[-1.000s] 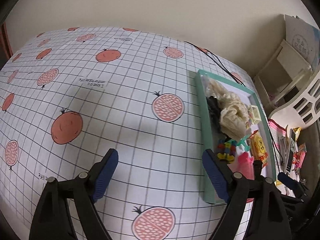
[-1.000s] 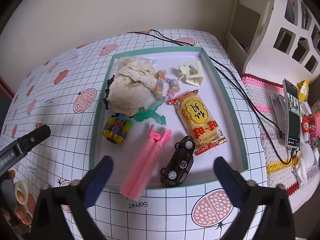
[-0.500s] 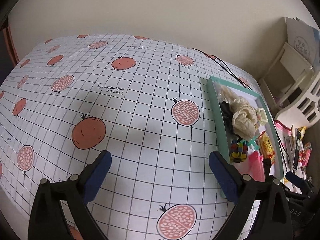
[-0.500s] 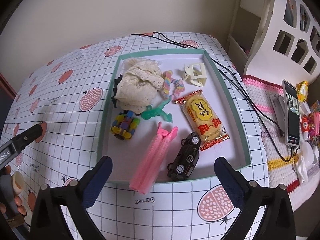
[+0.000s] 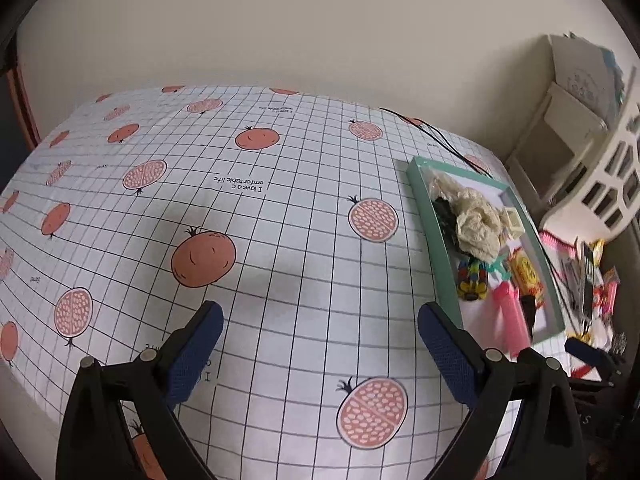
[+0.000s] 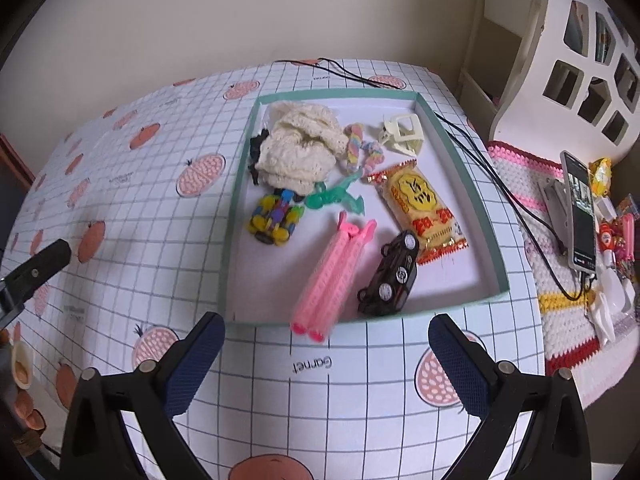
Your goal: Organize objects
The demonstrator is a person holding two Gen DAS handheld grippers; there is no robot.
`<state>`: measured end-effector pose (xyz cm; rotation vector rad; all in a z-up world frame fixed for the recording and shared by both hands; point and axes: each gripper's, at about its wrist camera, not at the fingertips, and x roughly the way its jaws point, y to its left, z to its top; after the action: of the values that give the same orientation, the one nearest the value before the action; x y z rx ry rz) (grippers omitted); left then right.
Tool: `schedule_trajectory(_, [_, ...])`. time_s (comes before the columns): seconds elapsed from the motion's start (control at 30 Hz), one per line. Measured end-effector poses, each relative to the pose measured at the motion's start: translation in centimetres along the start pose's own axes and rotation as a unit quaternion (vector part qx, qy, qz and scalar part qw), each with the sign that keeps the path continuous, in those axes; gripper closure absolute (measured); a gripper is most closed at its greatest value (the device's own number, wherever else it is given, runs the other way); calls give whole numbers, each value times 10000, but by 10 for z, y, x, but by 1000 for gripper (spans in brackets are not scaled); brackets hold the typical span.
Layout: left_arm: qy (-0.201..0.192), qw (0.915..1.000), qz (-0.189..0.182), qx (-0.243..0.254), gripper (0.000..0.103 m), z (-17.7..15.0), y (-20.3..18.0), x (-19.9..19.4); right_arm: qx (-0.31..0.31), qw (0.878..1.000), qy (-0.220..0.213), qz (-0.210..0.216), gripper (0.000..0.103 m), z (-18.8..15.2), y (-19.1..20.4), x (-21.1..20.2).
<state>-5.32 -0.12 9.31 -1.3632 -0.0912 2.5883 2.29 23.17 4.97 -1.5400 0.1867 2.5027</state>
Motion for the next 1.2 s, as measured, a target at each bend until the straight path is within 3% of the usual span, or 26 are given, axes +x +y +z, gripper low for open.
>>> schedule_trajectory(0.23, [68,9999,39,140,5,-23,-3,-1,5,9999,111,-35,0,-22,3,11])
schedule_trajectory(0.4, [291,9986,329,290,5,-42,-4,11,44,9997,224,-14,0,-39,8,24])
schedule_trajectory(0.57, [599,9972,438,82,5,-58,7,28,-36,9994,314,-166,0,-51,14,38])
schedule_trajectory(1.2, [702,9945,764,-141,5,-81,19,46,212,9992,273,-205,0,-59,-2,51])
